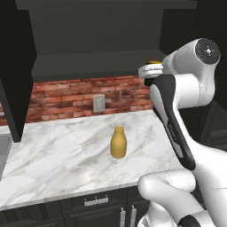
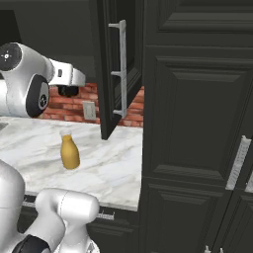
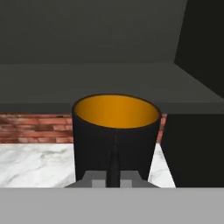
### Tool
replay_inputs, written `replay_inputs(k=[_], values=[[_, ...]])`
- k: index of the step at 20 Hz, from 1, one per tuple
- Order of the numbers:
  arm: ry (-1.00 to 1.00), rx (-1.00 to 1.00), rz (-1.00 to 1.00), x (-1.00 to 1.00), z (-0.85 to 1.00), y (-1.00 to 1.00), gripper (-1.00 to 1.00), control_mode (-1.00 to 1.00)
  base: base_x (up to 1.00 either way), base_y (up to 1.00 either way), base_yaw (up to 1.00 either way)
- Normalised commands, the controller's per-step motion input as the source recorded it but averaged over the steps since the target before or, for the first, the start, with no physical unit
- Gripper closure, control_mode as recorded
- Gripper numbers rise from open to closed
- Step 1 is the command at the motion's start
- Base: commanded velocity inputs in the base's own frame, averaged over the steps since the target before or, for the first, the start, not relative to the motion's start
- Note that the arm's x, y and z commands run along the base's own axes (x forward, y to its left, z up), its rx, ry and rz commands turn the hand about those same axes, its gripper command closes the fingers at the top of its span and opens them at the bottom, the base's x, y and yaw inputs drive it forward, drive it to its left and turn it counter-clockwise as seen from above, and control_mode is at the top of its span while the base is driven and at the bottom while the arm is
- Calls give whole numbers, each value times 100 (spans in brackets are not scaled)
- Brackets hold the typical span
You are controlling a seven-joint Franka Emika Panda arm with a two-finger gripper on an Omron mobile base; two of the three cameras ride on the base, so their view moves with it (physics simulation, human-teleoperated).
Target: There is a tray on the dining counter. Grab the cup, mug, and pitcher and place them on the tray. The pitcher may be placed next to the tray if it cannot fit the tray.
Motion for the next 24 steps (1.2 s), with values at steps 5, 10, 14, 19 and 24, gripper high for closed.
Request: replay_inputs(k=[5,10,14,19,24], values=[[0,0,0,-87,-8,-28,100,-100,0,0,0],[0,0,0,-78,-7,-21,100,-100,0,0,0],[0,0,0,-56,-1,0,100,-100,0,0,0],[0,0,0,-22,-1,0,100,100,-29,3,0],[0,0,0,0,0,0,100,100,-89,5,21]])
